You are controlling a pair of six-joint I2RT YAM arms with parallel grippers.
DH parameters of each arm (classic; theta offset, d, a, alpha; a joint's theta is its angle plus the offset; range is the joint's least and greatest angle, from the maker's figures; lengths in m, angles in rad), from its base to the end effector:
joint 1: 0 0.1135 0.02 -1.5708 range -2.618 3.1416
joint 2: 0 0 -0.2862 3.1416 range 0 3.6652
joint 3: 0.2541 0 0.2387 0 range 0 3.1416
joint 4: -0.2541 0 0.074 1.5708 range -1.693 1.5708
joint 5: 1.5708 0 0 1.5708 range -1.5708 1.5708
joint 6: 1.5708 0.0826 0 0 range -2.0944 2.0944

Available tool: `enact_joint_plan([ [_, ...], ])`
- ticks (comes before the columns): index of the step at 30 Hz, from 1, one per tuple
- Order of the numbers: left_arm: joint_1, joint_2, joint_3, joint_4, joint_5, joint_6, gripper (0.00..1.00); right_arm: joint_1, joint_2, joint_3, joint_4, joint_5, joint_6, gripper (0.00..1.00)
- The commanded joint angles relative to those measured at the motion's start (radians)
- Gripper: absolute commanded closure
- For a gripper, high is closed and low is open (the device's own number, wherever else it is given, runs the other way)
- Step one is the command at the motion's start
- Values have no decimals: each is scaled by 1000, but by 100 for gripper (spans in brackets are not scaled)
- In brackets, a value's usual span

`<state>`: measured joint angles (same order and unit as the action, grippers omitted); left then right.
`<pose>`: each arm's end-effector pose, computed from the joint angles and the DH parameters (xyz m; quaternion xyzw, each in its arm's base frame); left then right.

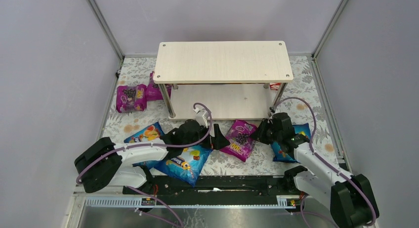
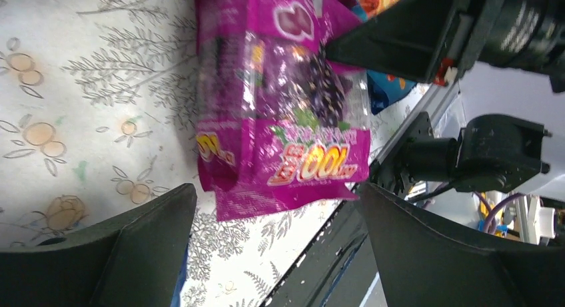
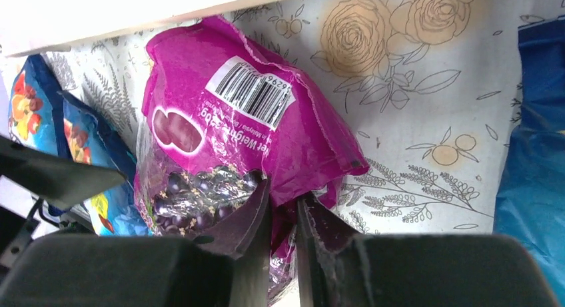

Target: Place and organize the candy bags onto the shelf

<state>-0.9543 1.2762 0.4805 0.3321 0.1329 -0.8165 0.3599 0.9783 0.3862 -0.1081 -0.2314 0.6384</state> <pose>0.1535 -0.2355 0.1946 0.0933 0.8443 -0.4419 0.2883 0.1837 0.0894 0.1723 0.0768 0.8987 0.2924 0.3177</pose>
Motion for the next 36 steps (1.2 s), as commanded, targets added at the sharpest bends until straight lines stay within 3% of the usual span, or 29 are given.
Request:
enact_joint_plan([
  [1, 58, -16, -5, 46, 40, -46, 2, 18, -112, -79, 24, -54, -60, 92],
  [4, 121, -5, -47, 123, 128, -110, 3, 18, -209, -106, 54, -77, -48, 100],
  [14, 159, -4, -106, 378, 304, -188, 4, 17, -382, -31, 84, -211, -89, 100],
  [21, 159, -68, -124, 383, 293, -168, 2, 18, -426, 27, 127, -299, -96, 100],
  [29, 160, -204, -234, 534, 277, -140, 1, 17, -486, 69, 200, -386, -23, 100],
  [36, 160, -307, -253, 534, 219, -130, 1, 18, -516, 138, 215, -338, 141, 100],
])
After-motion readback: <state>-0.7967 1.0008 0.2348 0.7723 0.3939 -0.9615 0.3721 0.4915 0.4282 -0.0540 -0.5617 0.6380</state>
